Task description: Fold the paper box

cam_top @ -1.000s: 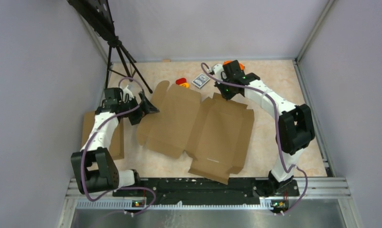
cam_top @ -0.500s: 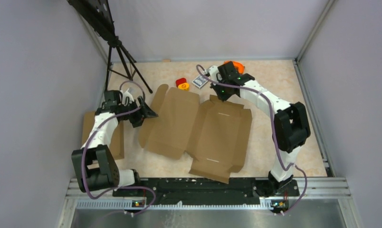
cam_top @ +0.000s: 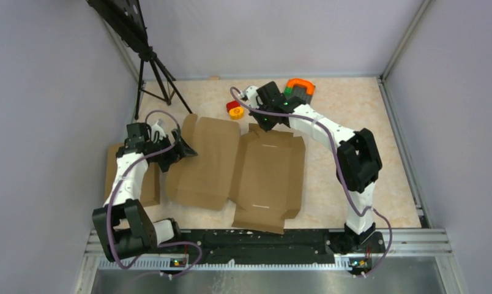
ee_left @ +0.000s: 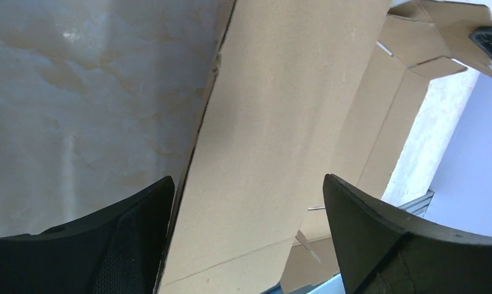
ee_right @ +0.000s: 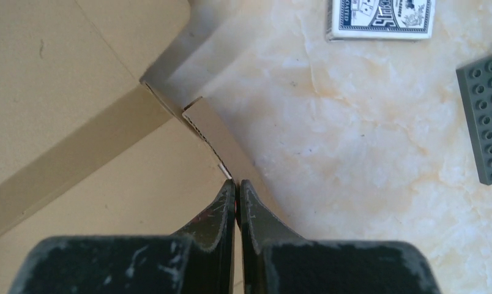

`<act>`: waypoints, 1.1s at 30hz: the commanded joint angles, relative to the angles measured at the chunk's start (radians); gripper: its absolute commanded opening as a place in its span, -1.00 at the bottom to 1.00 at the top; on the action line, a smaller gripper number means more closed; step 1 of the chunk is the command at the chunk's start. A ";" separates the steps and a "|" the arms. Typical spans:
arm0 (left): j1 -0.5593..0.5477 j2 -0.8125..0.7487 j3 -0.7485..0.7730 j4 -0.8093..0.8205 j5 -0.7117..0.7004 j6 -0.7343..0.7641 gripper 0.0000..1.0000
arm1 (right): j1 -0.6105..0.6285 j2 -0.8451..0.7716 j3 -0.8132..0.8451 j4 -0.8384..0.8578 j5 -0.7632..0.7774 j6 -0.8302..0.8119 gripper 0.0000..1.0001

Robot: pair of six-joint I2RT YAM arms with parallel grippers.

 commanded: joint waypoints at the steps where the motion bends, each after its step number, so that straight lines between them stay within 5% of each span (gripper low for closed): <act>1: -0.022 -0.066 0.007 0.027 0.064 0.004 0.81 | 0.030 0.030 0.086 0.061 0.001 0.027 -1.00; 9: -0.125 -0.033 -0.047 0.145 0.135 -0.095 0.57 | 0.044 0.049 0.114 0.055 -0.005 0.011 -1.00; 17: -0.136 0.031 -0.079 0.226 0.232 -0.129 -0.55 | 0.051 0.041 0.088 0.065 -0.010 -0.002 -1.00; 21: -0.136 0.043 -0.090 0.258 0.257 -0.143 -0.80 | 0.052 0.043 0.085 0.065 -0.012 -0.002 -1.00; 24: -0.136 0.038 -0.082 0.249 0.262 -0.143 -0.84 | 0.053 0.047 0.085 0.060 -0.005 -0.001 -1.00; 33: -0.135 0.013 -0.050 0.203 0.247 -0.141 -0.89 | 0.053 0.052 0.122 0.006 0.107 0.003 -0.44</act>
